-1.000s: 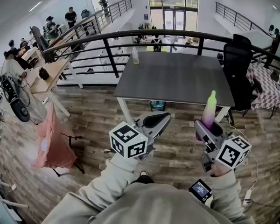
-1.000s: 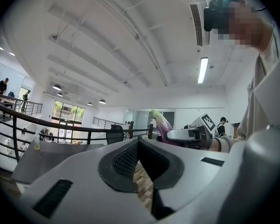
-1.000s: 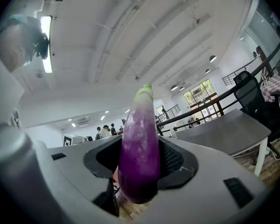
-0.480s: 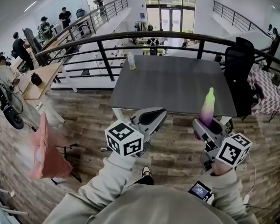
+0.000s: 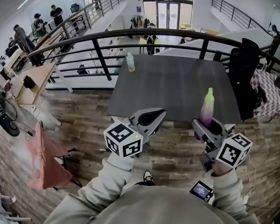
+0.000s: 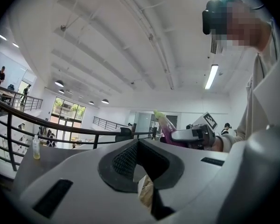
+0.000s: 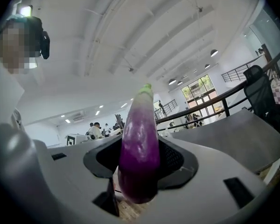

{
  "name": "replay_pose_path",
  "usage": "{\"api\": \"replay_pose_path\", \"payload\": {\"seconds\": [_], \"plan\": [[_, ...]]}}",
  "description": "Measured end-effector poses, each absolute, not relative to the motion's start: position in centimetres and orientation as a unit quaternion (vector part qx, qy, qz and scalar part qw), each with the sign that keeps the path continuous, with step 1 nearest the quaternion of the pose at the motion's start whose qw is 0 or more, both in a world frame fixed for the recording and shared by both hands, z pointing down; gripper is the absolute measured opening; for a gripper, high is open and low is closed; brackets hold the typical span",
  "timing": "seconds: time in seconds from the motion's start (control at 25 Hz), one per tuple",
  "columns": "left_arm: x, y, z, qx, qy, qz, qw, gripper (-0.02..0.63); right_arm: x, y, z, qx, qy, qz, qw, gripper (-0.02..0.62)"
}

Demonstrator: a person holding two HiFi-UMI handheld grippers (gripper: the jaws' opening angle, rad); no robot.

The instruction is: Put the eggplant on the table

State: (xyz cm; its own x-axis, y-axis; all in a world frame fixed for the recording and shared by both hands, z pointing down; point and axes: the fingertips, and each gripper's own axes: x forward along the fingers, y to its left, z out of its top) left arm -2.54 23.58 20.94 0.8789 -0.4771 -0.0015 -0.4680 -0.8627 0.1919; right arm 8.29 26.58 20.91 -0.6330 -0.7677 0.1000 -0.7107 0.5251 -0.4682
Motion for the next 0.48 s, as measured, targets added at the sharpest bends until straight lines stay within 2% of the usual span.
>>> {"api": "replay_pose_path", "payload": {"seconds": [0.48], "plan": [[-7.3, 15.0, 24.1, 0.966, -0.229, -0.023, 0.119, 0.005, 2.8, 17.5, 23.2, -0.426, 0.861, -0.273, 0.038, 0.222]]}}
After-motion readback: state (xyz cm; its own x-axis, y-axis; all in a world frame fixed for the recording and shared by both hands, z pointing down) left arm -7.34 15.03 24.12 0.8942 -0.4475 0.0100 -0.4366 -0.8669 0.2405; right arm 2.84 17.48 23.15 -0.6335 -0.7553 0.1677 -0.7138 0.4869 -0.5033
